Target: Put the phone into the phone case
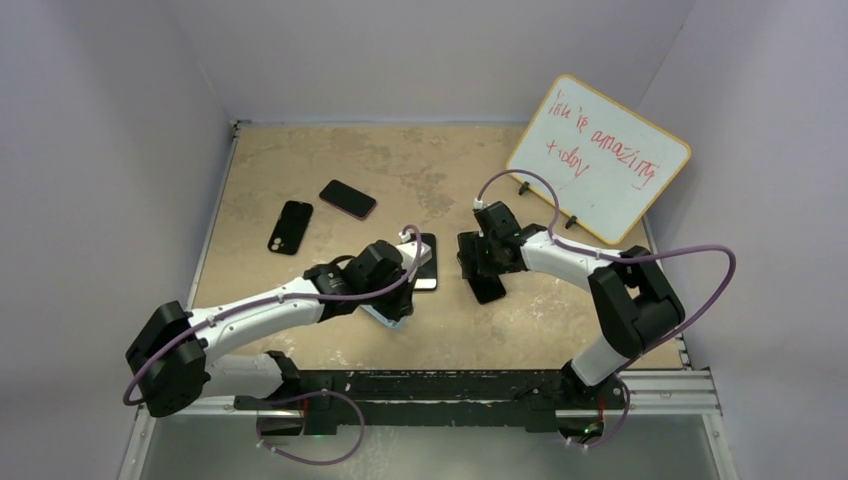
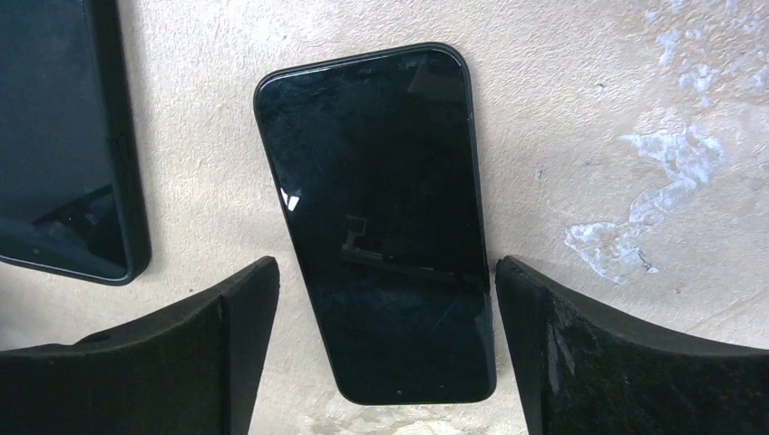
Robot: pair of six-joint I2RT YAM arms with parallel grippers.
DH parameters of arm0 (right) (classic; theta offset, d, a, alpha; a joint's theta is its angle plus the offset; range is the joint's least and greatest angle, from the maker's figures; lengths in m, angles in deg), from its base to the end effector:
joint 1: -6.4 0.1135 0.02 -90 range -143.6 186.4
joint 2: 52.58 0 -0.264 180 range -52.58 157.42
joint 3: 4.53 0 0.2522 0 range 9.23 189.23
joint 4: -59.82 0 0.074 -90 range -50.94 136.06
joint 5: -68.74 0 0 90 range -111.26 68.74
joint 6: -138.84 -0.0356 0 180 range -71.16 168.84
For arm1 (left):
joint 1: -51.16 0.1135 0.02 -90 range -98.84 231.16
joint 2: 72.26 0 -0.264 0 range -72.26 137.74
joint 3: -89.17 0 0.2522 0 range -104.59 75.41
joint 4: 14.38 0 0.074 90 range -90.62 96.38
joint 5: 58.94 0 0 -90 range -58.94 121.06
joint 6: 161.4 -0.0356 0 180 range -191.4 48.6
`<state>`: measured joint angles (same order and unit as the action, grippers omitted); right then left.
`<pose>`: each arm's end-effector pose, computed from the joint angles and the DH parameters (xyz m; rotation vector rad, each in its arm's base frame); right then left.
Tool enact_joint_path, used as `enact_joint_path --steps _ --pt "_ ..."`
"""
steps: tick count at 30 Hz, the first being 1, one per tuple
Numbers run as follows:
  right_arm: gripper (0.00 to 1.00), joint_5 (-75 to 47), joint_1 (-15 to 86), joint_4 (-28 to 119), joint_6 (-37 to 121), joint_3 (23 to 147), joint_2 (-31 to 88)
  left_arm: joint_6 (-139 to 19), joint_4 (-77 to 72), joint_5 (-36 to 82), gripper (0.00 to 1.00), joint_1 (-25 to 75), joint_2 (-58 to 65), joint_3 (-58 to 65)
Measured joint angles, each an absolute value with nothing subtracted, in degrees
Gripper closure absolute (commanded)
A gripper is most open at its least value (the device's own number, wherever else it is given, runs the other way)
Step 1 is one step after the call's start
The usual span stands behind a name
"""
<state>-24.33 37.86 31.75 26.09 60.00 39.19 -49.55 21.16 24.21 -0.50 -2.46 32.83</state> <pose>0.2695 0.1626 0.1719 -0.1732 2.5566 0.3035 0.1492 -0.1955 0.2200 0.7111 2.4497 -0.6928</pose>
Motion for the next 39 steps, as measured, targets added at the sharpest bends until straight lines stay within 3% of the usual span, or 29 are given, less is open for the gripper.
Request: enact_joint_path --steps 6,15,23,25,29,32,34,39 --pt "0.20 -26.3 37.9 31.6 26.8 60.0 39.5 -49.5 19.5 25.4 1.00 -2.5 0.1 33.5" --pt "0.13 -28.1 39.9 31.4 27.5 60.7 40.4 -49.5 15.9 25.0 1.00 -4.4 3.0 35.6" --pt "0.18 -29.8 40.9 31.1 28.5 61.0 40.9 -49.9 11.7 23.6 0.91 -5.5 3.0 38.0" --pt "0.21 -30.3 41.0 30.8 28.6 61.2 41.2 -49.9 11.0 23.5 0.85 -5.6 3.0 38.3" --pt "0.29 -30.9 41.3 30.7 29.0 61.4 41.5 -49.8 10.2 23.7 0.58 -5.6 2.8 38.4" --pt "0.37 -30.7 41.3 30.7 29.4 61.4 41.5 -49.4 10.2 24.7 0.45 -5.6 1.4 38.4" --pt "0.40 -30.6 41.3 30.8 29.4 61.4 41.5 -48.9 10.5 26.0 0.40 -5.6 -0.1 38.4" --pt "0.43 -30.1 41.3 31.4 29.7 60.8 41.1 -43.9 14.1 33.6 0.39 -5.2 -5.9 38.4"
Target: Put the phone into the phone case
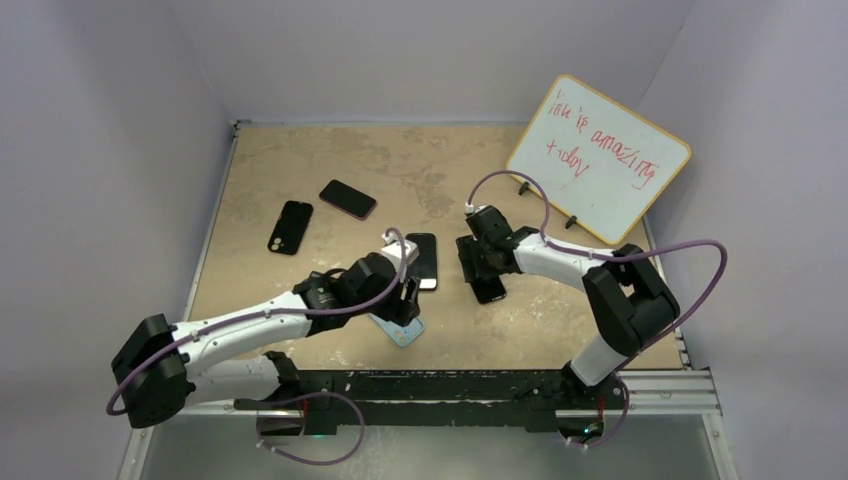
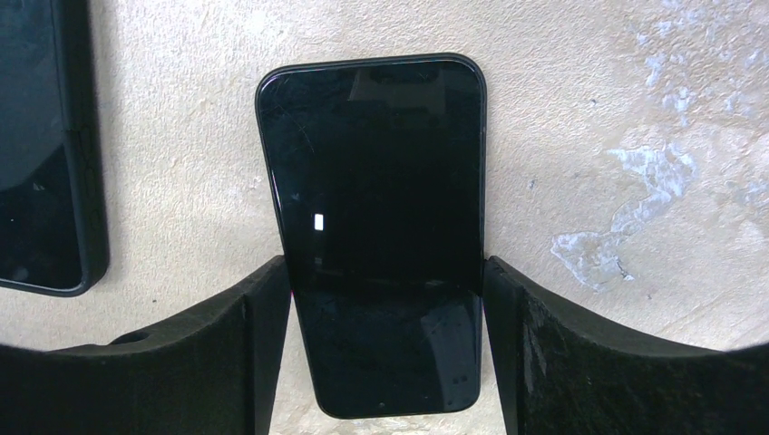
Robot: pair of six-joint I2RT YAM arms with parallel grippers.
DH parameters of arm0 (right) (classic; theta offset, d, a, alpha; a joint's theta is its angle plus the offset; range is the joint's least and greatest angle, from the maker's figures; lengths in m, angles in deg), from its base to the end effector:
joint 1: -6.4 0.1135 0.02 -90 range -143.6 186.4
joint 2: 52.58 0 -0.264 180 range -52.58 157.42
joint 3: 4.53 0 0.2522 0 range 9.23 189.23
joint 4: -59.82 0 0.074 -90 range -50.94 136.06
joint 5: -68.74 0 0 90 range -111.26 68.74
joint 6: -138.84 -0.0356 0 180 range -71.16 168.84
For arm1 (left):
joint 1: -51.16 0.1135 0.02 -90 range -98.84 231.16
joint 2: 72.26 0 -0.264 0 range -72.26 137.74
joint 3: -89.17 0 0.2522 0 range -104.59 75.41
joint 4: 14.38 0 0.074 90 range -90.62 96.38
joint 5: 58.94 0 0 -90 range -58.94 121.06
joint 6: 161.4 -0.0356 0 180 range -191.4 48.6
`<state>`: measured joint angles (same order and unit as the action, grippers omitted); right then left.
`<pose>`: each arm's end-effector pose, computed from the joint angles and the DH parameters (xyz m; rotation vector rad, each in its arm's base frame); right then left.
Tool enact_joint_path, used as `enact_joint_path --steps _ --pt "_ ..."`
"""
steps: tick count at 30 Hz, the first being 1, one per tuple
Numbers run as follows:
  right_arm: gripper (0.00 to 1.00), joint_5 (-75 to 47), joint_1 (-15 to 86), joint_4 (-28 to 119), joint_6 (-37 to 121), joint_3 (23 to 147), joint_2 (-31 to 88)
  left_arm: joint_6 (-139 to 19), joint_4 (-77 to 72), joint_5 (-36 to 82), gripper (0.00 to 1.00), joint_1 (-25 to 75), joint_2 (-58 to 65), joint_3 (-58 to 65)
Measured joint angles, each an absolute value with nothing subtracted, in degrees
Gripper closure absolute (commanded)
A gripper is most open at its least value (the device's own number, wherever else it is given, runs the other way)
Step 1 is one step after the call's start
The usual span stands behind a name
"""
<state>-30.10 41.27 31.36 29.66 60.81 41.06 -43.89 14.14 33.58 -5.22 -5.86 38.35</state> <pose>0.2646 0.1777 0.1661 -0.2900 2.5360 0.1704 0.1319 -0.1956 0.2114 0.5861 2.3682 -0.6506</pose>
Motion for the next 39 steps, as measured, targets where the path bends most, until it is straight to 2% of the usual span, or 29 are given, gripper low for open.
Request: enact_joint_path --steps 8,22,30,35,39 --pt "0.49 -27.4 41.3 34.1 29.4 57.6 38.0 -35.1 21.0 37.2 0.42 7.7 -10.8 39.0" --pt "0.52 -26.3 46.3 39.6 23.5 52.0 33.3 -30.0 21.3 39.6 0.45 7.9 -7.9 45.7" --pt "0.53 -26.2 49.3 40.2 19.9 49.0 30.1 -30.0 16.2 39.4 0.57 7.9 -5.4 47.7" --pt "0.54 -26.2 50.5 39.6 17.8 48.1 28.2 -30.0 11.5 37.7 0.60 7.9 -4.9 48.2" --pt "0.55 -26.2 51.9 39.6 16.2 48.1 26.4 -28.9 9.7 36.6 0.58 7.9 -3.3 48.1"
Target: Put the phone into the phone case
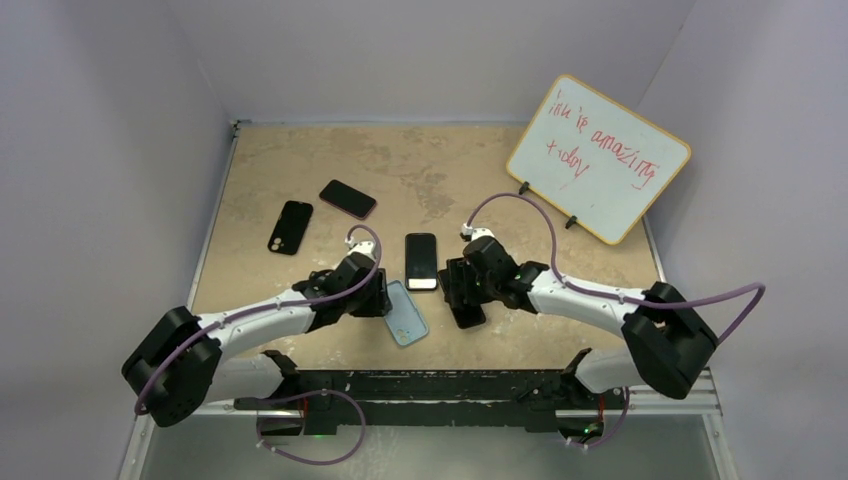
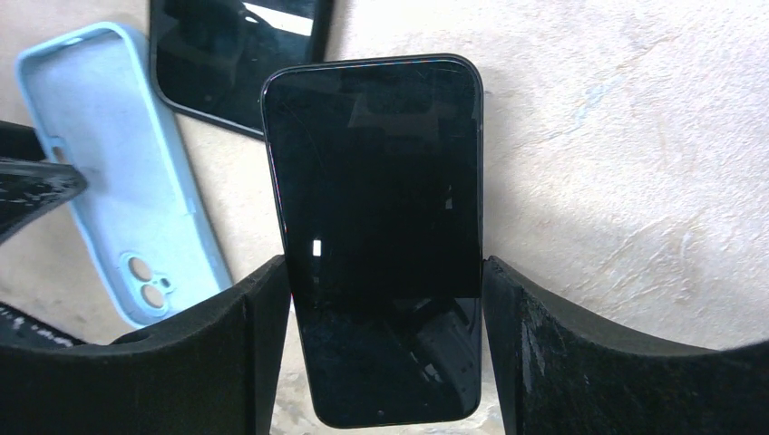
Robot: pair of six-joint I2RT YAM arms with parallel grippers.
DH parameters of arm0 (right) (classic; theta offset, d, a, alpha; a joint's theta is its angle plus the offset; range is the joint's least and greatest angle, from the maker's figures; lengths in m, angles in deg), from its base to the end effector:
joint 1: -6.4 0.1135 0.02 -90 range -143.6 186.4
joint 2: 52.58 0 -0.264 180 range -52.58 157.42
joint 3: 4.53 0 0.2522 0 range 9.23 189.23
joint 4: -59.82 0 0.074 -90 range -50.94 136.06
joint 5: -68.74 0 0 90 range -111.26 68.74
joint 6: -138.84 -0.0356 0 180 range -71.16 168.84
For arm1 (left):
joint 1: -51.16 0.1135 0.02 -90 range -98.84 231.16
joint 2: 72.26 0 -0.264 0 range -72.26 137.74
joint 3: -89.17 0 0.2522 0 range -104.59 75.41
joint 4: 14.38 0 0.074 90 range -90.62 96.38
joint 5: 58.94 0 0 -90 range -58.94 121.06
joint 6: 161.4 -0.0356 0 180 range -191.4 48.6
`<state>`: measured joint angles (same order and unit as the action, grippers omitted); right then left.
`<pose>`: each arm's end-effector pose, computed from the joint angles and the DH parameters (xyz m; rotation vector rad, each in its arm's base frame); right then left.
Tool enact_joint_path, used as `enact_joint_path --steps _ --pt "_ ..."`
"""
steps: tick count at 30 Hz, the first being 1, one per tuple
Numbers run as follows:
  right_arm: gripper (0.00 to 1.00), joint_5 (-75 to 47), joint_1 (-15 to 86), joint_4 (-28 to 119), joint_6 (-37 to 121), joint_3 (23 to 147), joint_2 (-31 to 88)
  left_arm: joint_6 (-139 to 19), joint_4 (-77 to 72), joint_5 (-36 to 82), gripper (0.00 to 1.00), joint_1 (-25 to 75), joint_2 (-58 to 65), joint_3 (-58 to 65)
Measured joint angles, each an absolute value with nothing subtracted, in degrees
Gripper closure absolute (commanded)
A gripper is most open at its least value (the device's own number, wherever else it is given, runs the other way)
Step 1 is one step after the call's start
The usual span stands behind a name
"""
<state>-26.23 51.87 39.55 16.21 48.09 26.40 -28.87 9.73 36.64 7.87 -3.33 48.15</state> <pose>0.1920 0.1908 0.1811 -0.2319 2.4390 0.5311 0.1591 -0.1451 0.1555 -0.0258 2.5462 -0.5057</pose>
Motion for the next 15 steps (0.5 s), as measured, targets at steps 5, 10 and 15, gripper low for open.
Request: enact_joint_path --steps 5,10,15 --pt "0.56 -26.2 54.2 40.3 13.3 48.1 24.8 -26.9 9.8 35.1 0.42 7.9 -5.4 48.1" --pt "0.56 -26.2 58.1 41.5 9.6 48.1 24.7 -28.2 14.8 37.3 0.26 7.9 -13.9 45.2" --pt "0.56 -26.2 61.3 44.7 5.7 48.7 24.7 -31.5 20.6 42.9 0.12 7.9 -21.8 38.8"
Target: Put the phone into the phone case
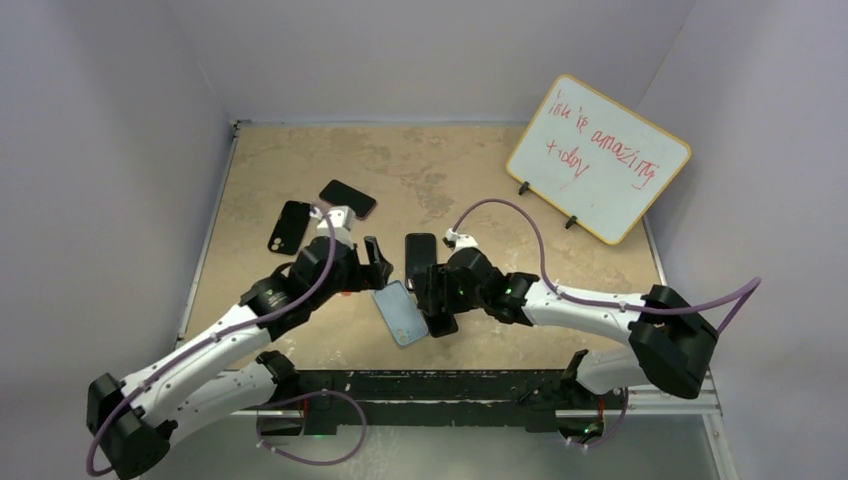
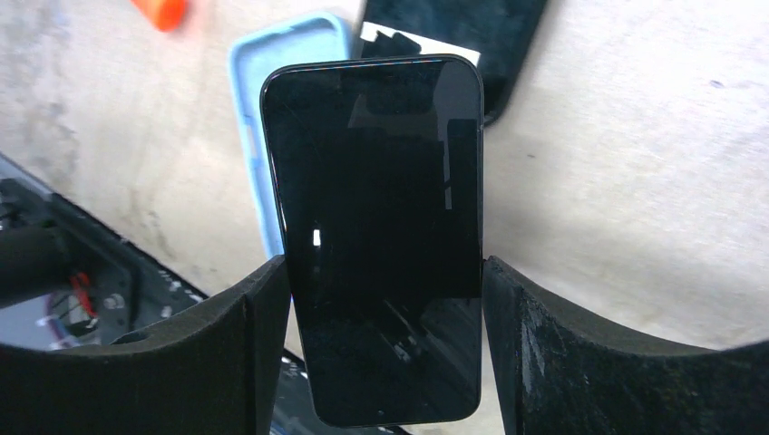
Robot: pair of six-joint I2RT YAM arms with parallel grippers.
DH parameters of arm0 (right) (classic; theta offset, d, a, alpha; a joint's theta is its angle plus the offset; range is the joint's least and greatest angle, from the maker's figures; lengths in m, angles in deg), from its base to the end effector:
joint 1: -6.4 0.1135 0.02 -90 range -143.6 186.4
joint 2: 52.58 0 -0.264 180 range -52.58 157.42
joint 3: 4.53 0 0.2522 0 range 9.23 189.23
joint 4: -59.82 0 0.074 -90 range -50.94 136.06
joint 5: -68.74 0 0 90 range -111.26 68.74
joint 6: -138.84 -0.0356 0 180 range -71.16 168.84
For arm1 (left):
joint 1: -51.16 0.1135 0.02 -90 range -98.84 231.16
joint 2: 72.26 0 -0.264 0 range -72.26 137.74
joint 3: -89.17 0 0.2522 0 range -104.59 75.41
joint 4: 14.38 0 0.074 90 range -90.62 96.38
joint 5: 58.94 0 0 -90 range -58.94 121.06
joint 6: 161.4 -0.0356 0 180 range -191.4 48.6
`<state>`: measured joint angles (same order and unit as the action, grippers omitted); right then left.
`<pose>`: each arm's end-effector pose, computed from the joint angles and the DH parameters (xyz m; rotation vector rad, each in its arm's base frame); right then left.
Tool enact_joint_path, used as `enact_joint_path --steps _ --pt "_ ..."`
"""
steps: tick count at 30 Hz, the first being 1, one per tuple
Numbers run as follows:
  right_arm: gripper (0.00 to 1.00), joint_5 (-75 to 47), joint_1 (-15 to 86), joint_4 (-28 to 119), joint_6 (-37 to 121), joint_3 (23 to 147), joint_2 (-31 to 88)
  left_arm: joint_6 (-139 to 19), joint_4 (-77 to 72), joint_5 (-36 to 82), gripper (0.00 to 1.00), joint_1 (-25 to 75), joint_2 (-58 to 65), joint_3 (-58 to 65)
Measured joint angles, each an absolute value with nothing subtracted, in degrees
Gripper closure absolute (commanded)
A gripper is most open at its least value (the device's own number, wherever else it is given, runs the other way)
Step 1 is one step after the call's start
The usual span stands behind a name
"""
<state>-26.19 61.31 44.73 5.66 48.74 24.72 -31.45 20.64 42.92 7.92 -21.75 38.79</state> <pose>0.1619 0.2251 0.1993 -0.1949 2.3748 0.7886 0.1458 -0.1271 0.2540 -0.0561 2.2323 -0.5949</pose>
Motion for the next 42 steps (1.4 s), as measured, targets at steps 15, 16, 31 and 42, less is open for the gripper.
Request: enact_joint_path --steps 15,16,31,42 --pt "0.58 -24.5 66.8 53.3 1.2 59.4 36.6 -39.7 35.1 61.9 0.01 7.9 -33.0 29.5" --pt "0.58 -24.3 67.1 53.2 1.0 60.2 37.8 -39.6 35.4 62.4 0.02 7.9 -33.6 29.9" --pt "0.55 -25.0 68.9 48.2 0.0 66.4 48.3 -39.5 38.1 65.9 0.02 7.9 -40.4 30.3" --pt "0.55 -28.2 70.2 39.5 1.4 72.0 49.3 -39.5 38.1 66.1 0.02 7.9 -40.2 30.3"
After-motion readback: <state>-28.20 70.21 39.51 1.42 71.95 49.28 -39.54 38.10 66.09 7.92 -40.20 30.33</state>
